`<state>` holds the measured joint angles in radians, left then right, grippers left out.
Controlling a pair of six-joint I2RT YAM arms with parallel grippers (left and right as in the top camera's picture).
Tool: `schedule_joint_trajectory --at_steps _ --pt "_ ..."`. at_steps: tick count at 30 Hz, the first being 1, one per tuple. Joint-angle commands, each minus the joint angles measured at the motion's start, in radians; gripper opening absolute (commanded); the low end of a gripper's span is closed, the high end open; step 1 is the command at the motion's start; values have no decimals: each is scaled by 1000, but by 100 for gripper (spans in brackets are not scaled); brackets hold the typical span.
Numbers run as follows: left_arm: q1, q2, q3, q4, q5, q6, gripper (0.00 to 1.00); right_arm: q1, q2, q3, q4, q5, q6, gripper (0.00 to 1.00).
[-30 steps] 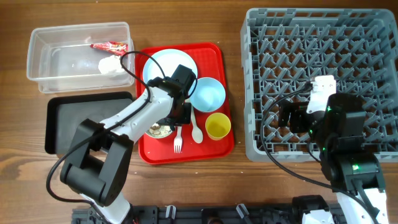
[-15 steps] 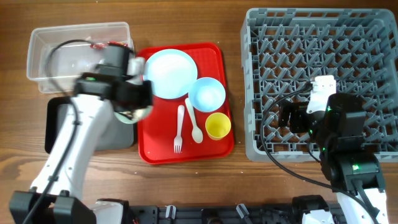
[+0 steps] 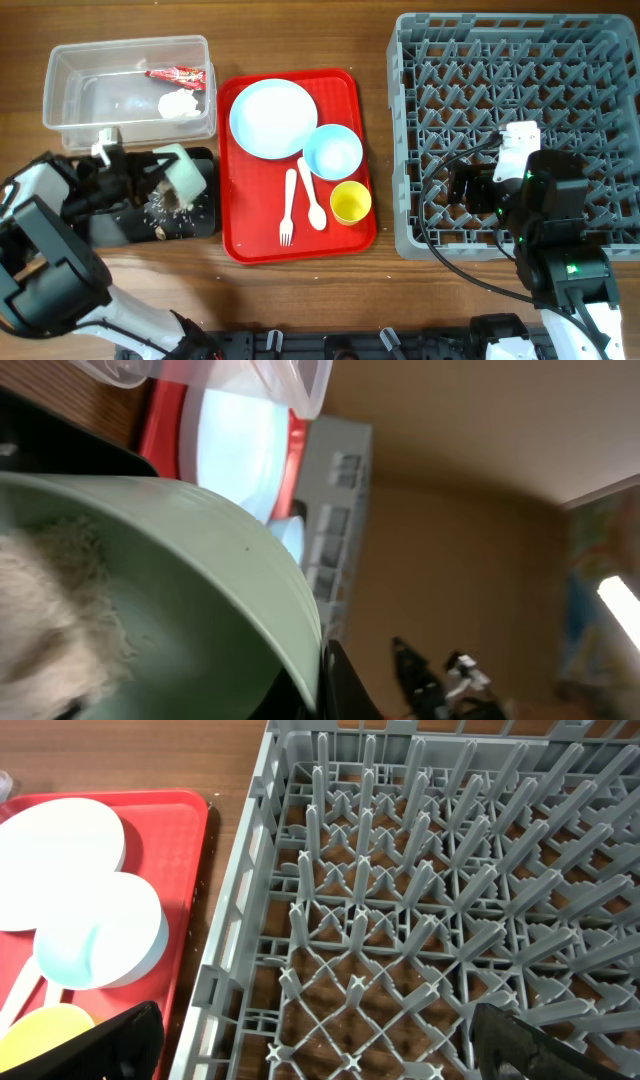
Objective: Sort waste into correct bins and load items into the dishwasher rack
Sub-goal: 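Tip the green bowl over the black tray to dump the rice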
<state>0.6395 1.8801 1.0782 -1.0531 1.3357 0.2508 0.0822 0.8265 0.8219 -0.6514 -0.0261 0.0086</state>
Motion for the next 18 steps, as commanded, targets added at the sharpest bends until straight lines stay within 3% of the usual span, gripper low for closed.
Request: schedule_joint_trajectory --at_steps 1,7,14,18 --pt "40 19 -5 -44 143 -35 4 -2 1 23 -1 -20 -6 100" --pt "59 19 -5 -105 240 -57 4 -2 1 23 -1 -20 -6 100" --pt "59 18 -5 -116 241 -50 4 -2 1 23 -1 -20 -6 100" --pt "35 -25 0 -116 194 84 4 -2 1 23 -1 -20 -6 100"
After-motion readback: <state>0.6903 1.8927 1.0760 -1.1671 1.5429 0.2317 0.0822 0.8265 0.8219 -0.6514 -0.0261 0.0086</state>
